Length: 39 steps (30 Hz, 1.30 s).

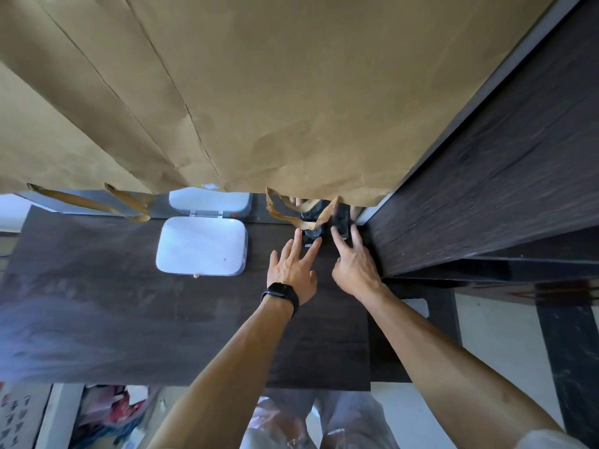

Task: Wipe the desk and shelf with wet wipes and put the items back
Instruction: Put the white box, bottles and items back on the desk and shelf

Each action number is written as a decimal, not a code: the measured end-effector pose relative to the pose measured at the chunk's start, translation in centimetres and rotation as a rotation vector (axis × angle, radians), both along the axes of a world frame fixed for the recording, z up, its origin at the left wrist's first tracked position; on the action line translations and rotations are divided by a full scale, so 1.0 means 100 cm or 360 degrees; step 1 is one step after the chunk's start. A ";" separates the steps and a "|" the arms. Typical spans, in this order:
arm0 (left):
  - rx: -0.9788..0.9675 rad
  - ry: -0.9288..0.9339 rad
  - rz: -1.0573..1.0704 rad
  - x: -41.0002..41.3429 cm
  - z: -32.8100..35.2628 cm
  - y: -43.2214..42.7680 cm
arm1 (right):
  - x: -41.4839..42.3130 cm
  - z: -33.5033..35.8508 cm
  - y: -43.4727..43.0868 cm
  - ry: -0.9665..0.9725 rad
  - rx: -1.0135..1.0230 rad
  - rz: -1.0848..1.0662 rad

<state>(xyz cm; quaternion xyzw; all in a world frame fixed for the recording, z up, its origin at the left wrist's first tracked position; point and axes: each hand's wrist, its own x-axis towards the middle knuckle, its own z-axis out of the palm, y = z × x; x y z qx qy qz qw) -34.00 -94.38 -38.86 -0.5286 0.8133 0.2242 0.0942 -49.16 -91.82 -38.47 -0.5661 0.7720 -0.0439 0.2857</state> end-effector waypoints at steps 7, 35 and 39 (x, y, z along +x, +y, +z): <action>0.0005 0.0043 0.0036 0.023 0.021 0.022 | -0.002 0.027 0.054 -0.0078 -0.0166 0.0141; -0.1077 0.0666 0.0069 -0.131 0.179 0.194 | -0.193 0.186 0.221 0.0370 -0.1057 0.0338; -0.0723 0.0406 -0.0093 -0.141 0.162 0.203 | -0.194 0.171 0.230 0.0407 -0.0660 0.0331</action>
